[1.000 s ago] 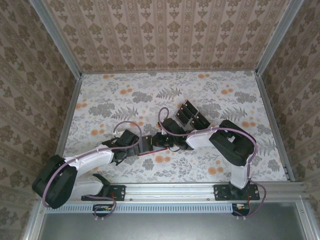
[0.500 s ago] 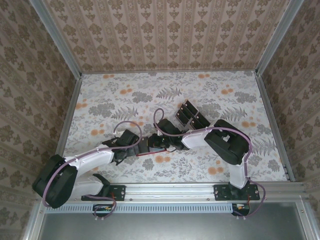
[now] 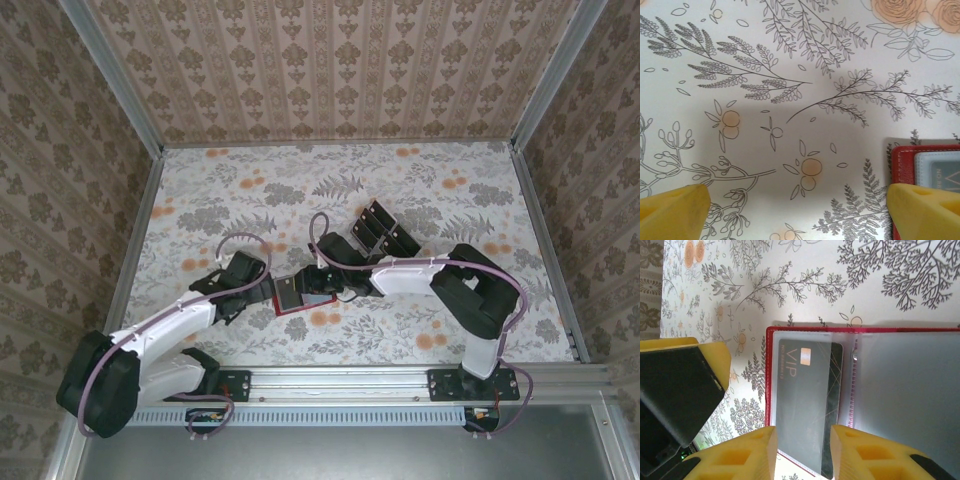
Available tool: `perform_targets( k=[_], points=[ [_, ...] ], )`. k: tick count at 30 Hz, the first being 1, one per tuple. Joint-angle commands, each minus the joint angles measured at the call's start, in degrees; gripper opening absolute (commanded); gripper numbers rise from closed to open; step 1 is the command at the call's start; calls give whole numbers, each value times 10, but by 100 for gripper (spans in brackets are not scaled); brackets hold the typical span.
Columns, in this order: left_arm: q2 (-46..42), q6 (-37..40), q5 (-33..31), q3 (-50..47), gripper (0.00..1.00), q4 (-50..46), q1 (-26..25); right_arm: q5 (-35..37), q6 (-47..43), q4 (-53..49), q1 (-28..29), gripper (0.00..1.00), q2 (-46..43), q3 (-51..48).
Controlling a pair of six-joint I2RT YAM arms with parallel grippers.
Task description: Put the credit cards into the card holder
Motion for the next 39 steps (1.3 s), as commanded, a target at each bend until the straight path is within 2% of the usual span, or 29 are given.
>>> perform_targets(
  k=[1, 8, 19, 27, 39],
  points=[
    [4, 18, 7, 6, 100, -22, 5, 19, -25, -51, -2, 34, -7, 23],
    [32, 12, 19, -9, 100, 2, 5, 9, -25, -44, -1, 26, 25, 36],
    [83, 7, 33, -12, 100, 34, 1, -6, -15, -31, 7, 25, 58, 44],
    [102, 3, 36, -15, 100, 47, -6, -12, -8, -23, 13, 13, 66, 47],
    [113, -3, 38, -19, 100, 62, -16, -28, 6, -13, 24, 10, 81, 61]
  ],
)
